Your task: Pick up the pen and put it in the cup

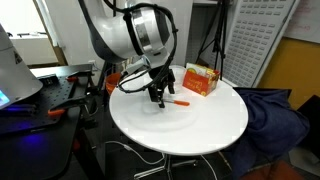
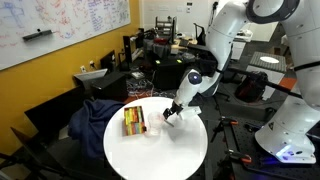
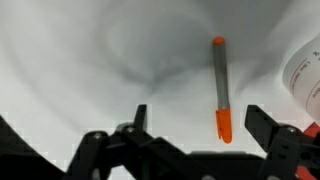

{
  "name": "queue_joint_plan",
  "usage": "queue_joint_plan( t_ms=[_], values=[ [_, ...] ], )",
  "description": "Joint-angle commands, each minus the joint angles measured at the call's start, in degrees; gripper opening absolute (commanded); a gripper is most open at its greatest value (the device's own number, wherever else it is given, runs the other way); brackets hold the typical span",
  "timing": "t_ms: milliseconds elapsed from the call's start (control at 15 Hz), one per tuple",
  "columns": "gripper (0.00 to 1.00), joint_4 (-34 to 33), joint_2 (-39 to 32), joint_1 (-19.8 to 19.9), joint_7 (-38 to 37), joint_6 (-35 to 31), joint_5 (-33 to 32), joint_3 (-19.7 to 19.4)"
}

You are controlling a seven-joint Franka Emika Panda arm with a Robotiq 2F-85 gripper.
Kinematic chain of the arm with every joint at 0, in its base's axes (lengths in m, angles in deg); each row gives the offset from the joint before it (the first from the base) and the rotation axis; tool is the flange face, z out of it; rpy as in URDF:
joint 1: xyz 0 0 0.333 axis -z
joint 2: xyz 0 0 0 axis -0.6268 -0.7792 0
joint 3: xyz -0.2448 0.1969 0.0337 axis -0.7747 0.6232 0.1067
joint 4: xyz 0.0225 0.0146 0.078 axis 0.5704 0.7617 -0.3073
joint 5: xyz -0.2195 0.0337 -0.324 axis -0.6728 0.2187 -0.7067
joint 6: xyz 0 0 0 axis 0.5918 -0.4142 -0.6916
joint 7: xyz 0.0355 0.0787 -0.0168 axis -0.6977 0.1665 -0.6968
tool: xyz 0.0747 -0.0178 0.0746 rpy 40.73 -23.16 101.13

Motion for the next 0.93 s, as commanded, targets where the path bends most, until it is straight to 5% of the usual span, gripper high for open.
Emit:
queue_joint_plan(
  t_ms=[0, 467, 533, 867],
  values=[
    [1.00, 0.78, 0.53, -0.45, 8.99, -0.31, 8.36, 0.03],
    [1.00, 1.10, 0.76, 1.93, 27.53, 3.52, 26.49, 4.78],
    [1.00, 1.61, 1.68, -4.68, 32.76, 0.92, 34.38, -1.27],
    [1.00, 1.80, 2.32, -9.31, 53.20, 4.52, 59.51, -3.28]
  ],
)
